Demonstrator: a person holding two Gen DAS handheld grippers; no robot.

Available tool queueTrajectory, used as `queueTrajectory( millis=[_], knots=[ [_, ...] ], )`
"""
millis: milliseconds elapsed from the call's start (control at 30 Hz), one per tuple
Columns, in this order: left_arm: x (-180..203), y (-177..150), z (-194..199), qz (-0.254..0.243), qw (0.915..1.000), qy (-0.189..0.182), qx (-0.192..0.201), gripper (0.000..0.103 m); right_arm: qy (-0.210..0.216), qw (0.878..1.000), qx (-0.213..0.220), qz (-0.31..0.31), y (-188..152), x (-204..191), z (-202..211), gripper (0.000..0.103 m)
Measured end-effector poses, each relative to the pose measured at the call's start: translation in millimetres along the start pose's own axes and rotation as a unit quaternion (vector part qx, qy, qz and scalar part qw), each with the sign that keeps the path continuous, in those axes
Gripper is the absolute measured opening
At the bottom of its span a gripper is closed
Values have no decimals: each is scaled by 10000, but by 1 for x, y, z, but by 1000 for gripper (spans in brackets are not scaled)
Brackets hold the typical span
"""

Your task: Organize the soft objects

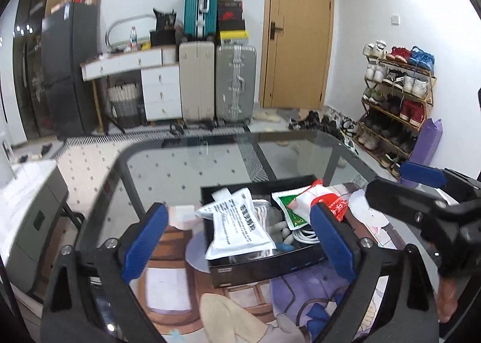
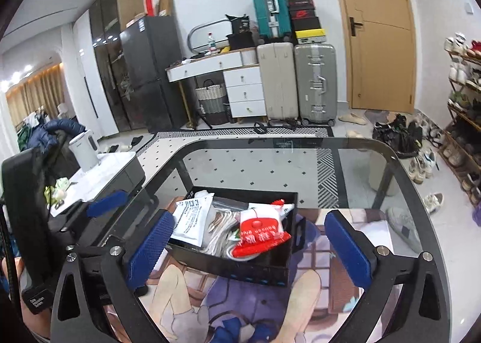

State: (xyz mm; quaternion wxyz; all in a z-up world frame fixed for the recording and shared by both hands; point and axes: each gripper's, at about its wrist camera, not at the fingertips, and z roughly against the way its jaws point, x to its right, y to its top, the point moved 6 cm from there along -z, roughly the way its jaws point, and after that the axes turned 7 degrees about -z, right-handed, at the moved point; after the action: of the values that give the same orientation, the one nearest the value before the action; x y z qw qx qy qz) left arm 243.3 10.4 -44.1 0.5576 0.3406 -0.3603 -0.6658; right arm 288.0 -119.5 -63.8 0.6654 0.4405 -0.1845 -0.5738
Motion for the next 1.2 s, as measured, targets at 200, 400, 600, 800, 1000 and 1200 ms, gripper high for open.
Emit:
queueTrajectory(
  millis=[200,400,600,800,1000,1200],
  knots=[
    [-3,8,39,-4,9995,80,310,101,-170,9974,692,80,7,-1,54,102],
    [7,2,83,-192,9954,528,776,103,-199,9967,782,-22,-19,-6,93,102],
    [18,-12,119,-240,9939,393,997,103,-6,9948,1006,149,-51,-28,140,102],
    [28,-44,132,-103,9955,247,905,103,-34,9935,1103,294,-90,-41,174,102],
    [44,-74,143,-263,9959,312,805,103,-81,9932,918,713,-118,-41,175,102],
    [45,-90,159,-201,9953,213,918,103,-191,9901,1307,465,-116,-10,198,102]
  ],
)
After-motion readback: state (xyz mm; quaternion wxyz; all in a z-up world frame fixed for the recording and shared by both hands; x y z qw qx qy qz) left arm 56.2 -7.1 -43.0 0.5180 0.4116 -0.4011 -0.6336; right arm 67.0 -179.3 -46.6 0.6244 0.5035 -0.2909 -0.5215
